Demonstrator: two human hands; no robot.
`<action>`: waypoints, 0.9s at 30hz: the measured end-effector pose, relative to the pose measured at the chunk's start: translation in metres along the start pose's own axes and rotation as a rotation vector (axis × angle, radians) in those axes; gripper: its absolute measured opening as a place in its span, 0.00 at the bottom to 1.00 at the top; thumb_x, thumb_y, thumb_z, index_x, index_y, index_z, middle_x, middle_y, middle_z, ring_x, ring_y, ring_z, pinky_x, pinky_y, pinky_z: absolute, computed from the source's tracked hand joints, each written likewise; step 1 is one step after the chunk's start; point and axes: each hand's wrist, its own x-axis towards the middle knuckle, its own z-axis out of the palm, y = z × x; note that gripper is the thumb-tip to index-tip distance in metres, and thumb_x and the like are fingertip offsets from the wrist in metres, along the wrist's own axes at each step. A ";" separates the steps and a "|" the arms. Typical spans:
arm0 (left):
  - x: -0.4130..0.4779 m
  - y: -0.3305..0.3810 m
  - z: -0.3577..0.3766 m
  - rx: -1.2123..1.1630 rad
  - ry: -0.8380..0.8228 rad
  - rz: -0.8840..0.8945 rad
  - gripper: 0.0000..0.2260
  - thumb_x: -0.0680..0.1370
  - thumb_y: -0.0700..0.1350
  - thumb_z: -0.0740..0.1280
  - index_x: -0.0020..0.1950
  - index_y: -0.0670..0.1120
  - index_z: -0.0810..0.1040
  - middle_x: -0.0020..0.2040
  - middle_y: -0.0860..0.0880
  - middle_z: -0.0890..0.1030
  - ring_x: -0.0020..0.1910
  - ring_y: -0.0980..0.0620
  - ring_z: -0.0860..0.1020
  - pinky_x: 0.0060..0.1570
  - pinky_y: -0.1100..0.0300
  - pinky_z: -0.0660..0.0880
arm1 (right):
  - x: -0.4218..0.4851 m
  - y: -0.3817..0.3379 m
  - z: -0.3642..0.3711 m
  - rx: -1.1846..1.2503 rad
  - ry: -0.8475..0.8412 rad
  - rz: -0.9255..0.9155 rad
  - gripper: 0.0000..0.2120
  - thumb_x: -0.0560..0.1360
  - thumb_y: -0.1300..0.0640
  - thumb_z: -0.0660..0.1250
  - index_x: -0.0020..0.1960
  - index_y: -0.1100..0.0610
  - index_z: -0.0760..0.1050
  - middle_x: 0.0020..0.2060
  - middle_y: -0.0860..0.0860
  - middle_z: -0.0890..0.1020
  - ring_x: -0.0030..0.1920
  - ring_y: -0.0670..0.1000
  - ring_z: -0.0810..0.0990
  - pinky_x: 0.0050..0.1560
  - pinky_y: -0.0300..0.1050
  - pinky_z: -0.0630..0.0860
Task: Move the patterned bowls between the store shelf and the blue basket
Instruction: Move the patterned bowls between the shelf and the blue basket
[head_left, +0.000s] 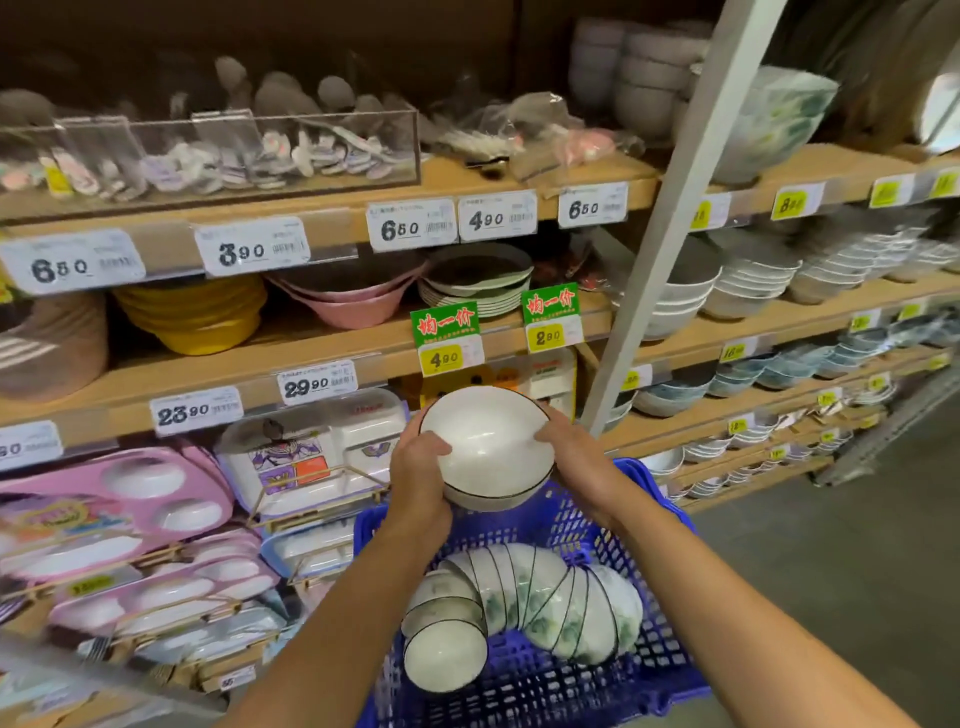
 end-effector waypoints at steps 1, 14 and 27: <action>-0.007 0.005 0.012 -0.021 -0.003 0.001 0.22 0.71 0.34 0.56 0.56 0.54 0.78 0.51 0.48 0.80 0.48 0.44 0.77 0.39 0.56 0.76 | -0.005 -0.004 -0.002 0.097 0.047 -0.065 0.20 0.77 0.63 0.54 0.64 0.50 0.75 0.58 0.51 0.80 0.57 0.53 0.78 0.53 0.47 0.78; -0.095 -0.021 0.203 0.021 -0.103 0.067 0.08 0.77 0.47 0.59 0.47 0.50 0.78 0.41 0.49 0.83 0.40 0.49 0.79 0.33 0.61 0.73 | -0.082 -0.063 -0.157 0.590 0.430 -0.218 0.15 0.76 0.51 0.60 0.53 0.55 0.82 0.47 0.54 0.85 0.48 0.55 0.83 0.42 0.45 0.77; -0.155 -0.108 0.416 0.017 -0.340 0.111 0.13 0.69 0.53 0.61 0.44 0.55 0.84 0.47 0.49 0.85 0.50 0.45 0.81 0.44 0.53 0.75 | -0.155 -0.080 -0.386 0.543 0.624 -0.303 0.13 0.77 0.52 0.59 0.45 0.53 0.82 0.40 0.49 0.86 0.41 0.52 0.83 0.39 0.46 0.77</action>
